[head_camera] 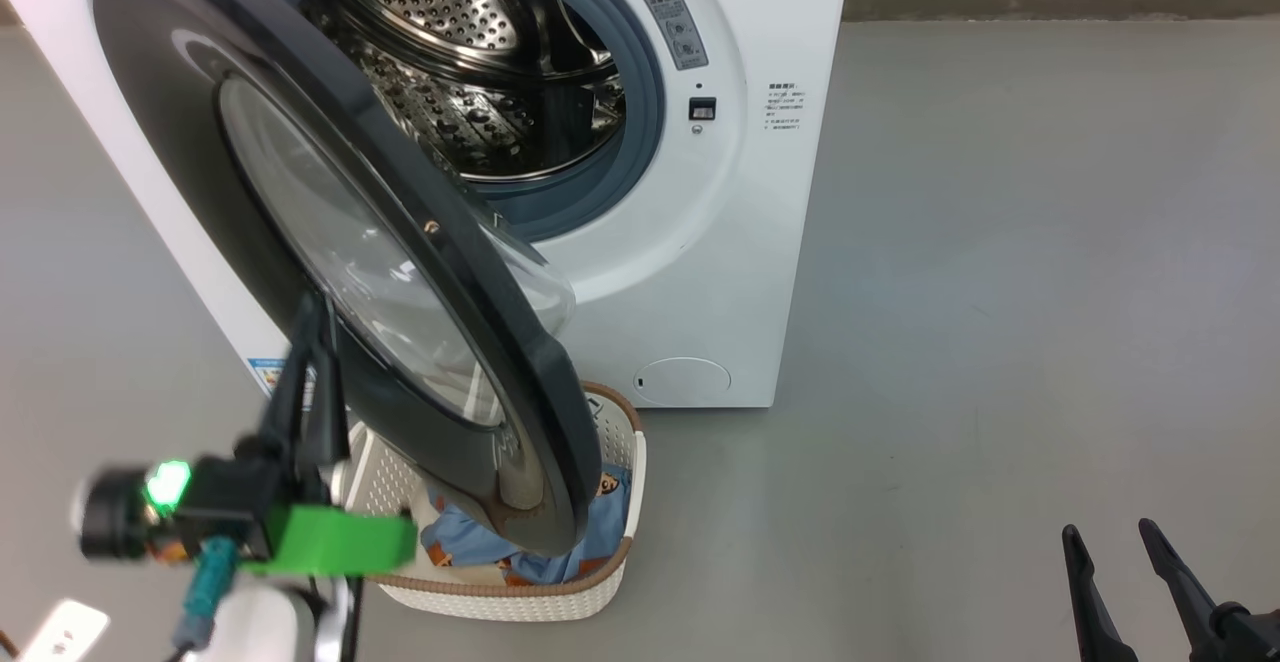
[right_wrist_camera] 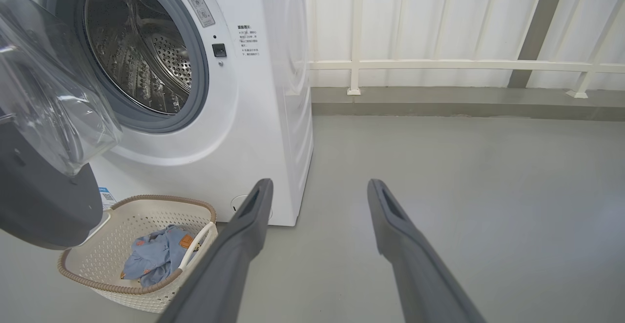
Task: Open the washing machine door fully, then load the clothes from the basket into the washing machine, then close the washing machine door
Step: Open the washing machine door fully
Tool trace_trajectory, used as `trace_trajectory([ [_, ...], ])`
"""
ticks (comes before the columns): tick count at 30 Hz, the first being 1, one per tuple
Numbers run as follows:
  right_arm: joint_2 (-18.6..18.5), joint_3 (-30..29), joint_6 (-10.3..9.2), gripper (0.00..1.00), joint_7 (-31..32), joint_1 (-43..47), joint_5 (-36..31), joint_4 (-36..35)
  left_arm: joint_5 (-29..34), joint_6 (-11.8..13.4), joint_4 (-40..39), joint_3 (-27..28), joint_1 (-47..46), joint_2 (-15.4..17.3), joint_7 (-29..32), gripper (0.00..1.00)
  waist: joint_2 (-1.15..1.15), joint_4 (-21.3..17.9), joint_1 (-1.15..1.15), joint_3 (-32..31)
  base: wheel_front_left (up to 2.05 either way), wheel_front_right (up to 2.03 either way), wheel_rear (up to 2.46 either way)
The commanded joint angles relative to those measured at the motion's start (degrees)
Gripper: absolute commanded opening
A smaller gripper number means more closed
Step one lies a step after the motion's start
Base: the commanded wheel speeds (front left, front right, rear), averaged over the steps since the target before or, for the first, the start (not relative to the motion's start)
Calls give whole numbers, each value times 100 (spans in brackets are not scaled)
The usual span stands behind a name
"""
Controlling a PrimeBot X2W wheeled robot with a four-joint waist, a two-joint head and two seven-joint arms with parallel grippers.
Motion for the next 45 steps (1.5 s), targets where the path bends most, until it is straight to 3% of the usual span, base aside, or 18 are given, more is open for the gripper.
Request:
trace_trajectory([
  [1,-86,98,17,100,-69,-108,-43,-159,139,74,-373,166,-376,167,-53,0,0,8,0,-3,0,0,0],
  [7,-66,110,17,100,-69,-103,-71,-169,436,64,-1243,-94,-1040,218,-53,0,0,5,0,-34,0,0,0],
  [12,-48,118,17,100,-69,-81,-84,-175,416,-235,-1559,-727,-1338,155,67,0,0,-28,0,-60,0,0,0],
  [19,-25,127,17,100,-69,-67,-71,-170,-174,-703,-1666,-2019,-1337,65,812,0,0,-85,0,-63,0,0,0],
  [24,-8,158,17,100,-69,-58,-70,-162,-716,-800,-1606,-2750,-1098,49,1286,0,0,-131,0,-62,0,0,0],
  [33,6,138,17,100,-69,-56,-71,-168,-1271,-601,-1360,-3240,-748,44,1675,0,0,-164,0,-22,0,0,0],
  [45,26,141,17,100,-69,-115,-80,-147,-1362,-138,-135,-2838,-1095,45,1709,0,0,-203,0,31,0,0,0],
])
